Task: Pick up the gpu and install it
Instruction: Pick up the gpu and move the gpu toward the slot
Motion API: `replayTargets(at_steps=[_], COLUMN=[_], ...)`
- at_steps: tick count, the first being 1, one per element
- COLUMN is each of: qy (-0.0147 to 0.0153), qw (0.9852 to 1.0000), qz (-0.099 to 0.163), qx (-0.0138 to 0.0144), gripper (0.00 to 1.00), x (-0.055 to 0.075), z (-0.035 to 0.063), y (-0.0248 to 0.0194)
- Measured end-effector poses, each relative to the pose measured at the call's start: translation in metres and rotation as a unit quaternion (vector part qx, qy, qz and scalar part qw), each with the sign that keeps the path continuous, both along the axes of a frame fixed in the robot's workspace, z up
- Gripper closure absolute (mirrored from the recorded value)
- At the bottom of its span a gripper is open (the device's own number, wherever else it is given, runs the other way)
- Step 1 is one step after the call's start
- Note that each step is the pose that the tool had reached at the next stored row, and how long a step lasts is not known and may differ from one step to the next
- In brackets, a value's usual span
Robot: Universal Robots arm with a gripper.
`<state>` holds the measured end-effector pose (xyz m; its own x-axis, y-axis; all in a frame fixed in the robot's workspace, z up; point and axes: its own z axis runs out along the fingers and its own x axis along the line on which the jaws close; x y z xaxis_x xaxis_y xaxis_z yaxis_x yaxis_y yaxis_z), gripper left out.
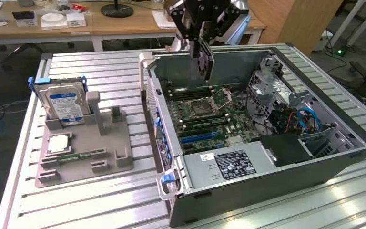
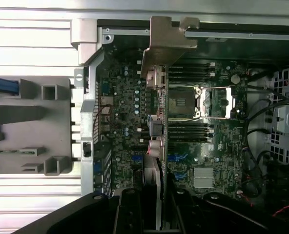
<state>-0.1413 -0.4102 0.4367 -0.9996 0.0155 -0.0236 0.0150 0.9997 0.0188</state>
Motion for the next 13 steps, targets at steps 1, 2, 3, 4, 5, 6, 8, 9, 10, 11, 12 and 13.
replayTargets(at_steps=[1, 2, 3, 4, 5, 6, 8, 9, 10, 11, 12, 13], qy=[0.0, 0.0, 0.0, 0.0, 0.0, 0.0, 0.0, -0.0001, -0.0001, 0.0, 0.0, 0.0], qw=[1.0, 1.0, 1.0, 1.0, 1.0, 1.0, 1.0, 1.0, 1.0, 1.0, 1.0, 1.0], qz=[0.0, 0.0, 0.0, 0.0, 0.0, 0.0, 0.0, 0.0, 0.0, 0.0, 0.0, 0.0], qx=[0.0, 0.0, 0.0, 0.0, 0.0, 0.0, 0.0, 0.0, 0.0001, 0.0, 0.0, 0.0], gripper=[0.73, 0.73, 0.73, 0.73, 0.73, 0.73, 0.73, 0.73, 0.73, 0.73, 0.73, 0.73], x=[0.002, 0.004, 0.007, 0.009, 0.012, 0.014, 0.018, 0.02, 0.022, 0.025, 0.027, 0.03], z=[-0.0001, -0.0001, -0.0001, -0.0001, -0.0001, -0.0002, -0.0002, -0.0003, -0.0003, -0.0003, -0.0003, -0.0004], y=[0.0, 0.0, 0.0, 0.0, 0.0, 0.0, 0.0, 0.0, 0.0, 0.0, 0.0, 0.0])
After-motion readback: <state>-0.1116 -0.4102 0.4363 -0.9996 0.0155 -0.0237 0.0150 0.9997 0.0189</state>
